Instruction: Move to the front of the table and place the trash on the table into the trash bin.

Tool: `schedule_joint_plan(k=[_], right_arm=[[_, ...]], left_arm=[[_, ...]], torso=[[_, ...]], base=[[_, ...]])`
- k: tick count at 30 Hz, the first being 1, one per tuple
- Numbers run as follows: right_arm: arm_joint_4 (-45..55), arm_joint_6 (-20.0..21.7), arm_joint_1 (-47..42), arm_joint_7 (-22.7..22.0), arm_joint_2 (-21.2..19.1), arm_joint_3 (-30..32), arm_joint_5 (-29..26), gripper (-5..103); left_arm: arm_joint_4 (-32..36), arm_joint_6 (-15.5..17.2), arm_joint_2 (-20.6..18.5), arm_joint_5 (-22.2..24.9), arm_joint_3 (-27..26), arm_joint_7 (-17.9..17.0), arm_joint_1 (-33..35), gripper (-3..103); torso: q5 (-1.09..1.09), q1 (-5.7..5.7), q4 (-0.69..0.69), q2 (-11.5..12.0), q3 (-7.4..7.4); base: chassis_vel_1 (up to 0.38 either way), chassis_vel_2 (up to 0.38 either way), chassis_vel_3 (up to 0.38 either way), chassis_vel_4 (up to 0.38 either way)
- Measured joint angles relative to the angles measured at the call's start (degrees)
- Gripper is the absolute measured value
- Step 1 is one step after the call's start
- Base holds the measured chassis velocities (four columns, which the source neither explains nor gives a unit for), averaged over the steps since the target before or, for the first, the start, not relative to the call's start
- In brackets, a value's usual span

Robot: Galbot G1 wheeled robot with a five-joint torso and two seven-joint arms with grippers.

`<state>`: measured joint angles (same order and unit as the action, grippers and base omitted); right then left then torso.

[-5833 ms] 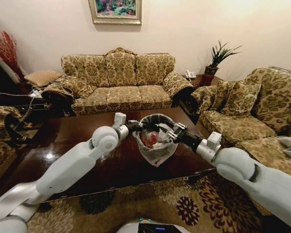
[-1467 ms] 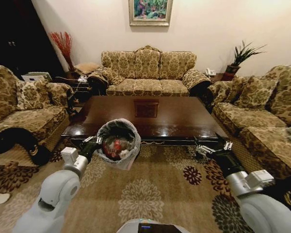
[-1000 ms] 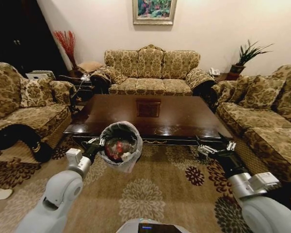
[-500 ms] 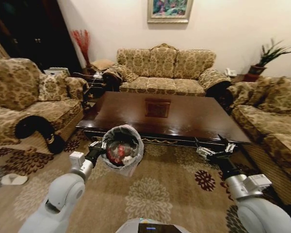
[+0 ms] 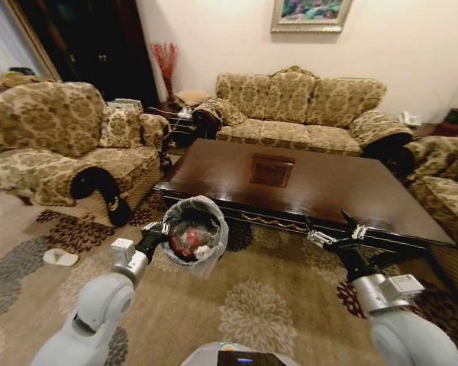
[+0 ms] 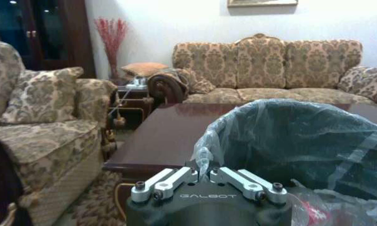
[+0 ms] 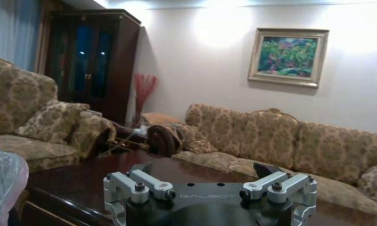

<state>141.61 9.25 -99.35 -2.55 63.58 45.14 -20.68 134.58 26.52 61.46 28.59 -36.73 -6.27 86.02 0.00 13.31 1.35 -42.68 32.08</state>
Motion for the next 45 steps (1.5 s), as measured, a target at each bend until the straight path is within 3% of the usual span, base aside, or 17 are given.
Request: schedule_joint_plan(k=[8,19,30,45], right_arm=[[0.2,-1.3,-0.5,-0.2,0.1,1.4,-1.7,100],[0.6,-1.5,-0.8,0.0,0.3,1.8,-1.8,100],[1.2,-1.5,-1.1,-0.9,0.8,2.6,-2.6,100],[1.3,-1.4,-1.6,0.9,2.5,1.6,0.6,100]], left_arm=[[0.6,-1.0,0.5,1.4,0.3,-1.3,0.3,5],[1.6,-2.4,0.9,1.2,0.1,-1.6,1.6,5],[2.0,-1.8,0.7,0.5,0.0,-1.4,1.6,5],[2.0,-1.7,0.9,0.4,0.1,-1.3,1.6,5]], torso=[[0.0,-0.58,0.02,1.4,-0.85],[0.01,-0.67,0.03,1.6,-0.94],[0.01,-1.66,0.02,3.9,-2.21],[0.01,-3.36,0.02,8.0,-4.61]], base=[[0.049,0.049,0.012,0.005],[0.0,0.0,0.0,0.0],[0.0,0.0,0.0,0.0],[0.007,0.007,-0.013,-0.013]])
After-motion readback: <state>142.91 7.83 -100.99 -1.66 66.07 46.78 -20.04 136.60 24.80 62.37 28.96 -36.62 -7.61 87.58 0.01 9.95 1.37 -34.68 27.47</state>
